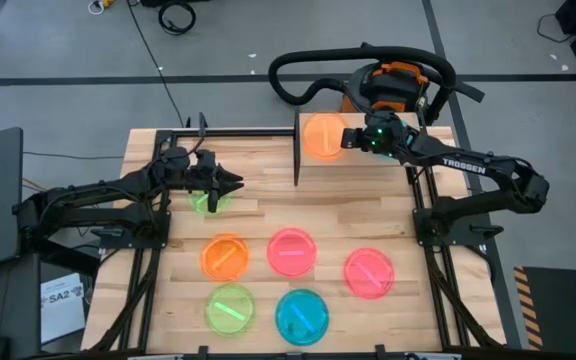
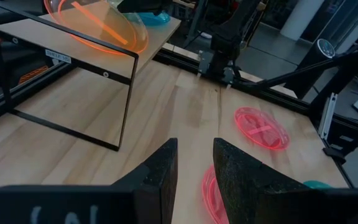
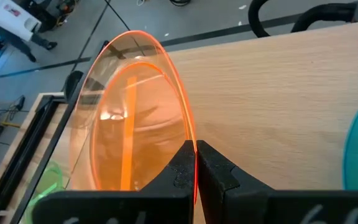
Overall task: Place and stack plates onto a shelf
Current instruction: Put the top orange plate on the shelf, then stack the orange plate on top of the blue plate on the shelf
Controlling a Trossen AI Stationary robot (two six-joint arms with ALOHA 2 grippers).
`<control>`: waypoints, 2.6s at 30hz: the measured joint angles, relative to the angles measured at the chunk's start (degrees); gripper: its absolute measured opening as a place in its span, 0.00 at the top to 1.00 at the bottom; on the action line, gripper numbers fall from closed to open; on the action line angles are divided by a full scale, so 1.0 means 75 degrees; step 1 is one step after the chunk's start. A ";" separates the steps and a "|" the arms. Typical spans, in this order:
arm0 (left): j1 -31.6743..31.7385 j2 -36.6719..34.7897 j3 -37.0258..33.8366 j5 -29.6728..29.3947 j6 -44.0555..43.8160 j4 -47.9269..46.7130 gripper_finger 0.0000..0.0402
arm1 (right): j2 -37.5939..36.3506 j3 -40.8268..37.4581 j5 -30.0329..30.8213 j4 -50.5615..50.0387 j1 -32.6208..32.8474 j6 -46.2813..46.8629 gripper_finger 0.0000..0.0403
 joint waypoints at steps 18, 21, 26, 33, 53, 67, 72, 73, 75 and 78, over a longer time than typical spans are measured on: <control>-0.0002 0.0000 0.0000 0.0001 0.0001 -0.0003 0.73 | -0.0003 0.0000 0.0133 0.0063 -0.0013 0.0028 0.90; -0.0002 0.0000 0.0000 0.0001 -0.0005 -0.0003 0.73 | -0.0003 0.0000 0.0234 0.0058 -0.0014 0.0029 0.88; 0.0000 0.0000 0.0003 0.0001 -0.0007 -0.0006 0.73 | -0.0003 0.0000 0.0240 0.0060 -0.0017 0.0029 0.86; -0.0001 0.0000 0.0003 0.0001 -0.0008 -0.0008 0.73 | -0.0006 0.0000 0.0242 0.0061 -0.0017 0.0029 0.86; 0.0000 0.0000 0.0003 0.0001 -0.0011 -0.0011 0.73 | -0.0008 0.0000 0.0233 -0.0055 -0.0108 -0.0229 0.84; -0.0002 0.0003 0.0006 0.0004 -0.0011 -0.0010 0.73 | -0.0009 0.0000 0.0229 -0.0050 -0.0111 -0.0398 0.71; -0.0002 0.0003 0.0006 0.0004 -0.0008 -0.0011 0.73 | -0.0009 0.0000 0.0227 -0.0024 -0.0116 -0.0574 0.71; -0.0001 0.0003 0.0006 0.0004 -0.0008 -0.0011 0.73 | -0.0009 0.0000 0.0210 -0.0003 -0.0116 -0.0574 0.71; 0.0000 0.0003 0.0006 0.0004 -0.0008 -0.0011 0.73 | -0.0009 0.0000 0.0084 0.0070 -0.0116 -0.0576 0.71; -0.0002 0.0003 0.0006 0.0003 -0.0008 -0.0011 0.73 | -0.0042 0.0000 -0.0381 0.0334 -0.0116 -0.0647 0.71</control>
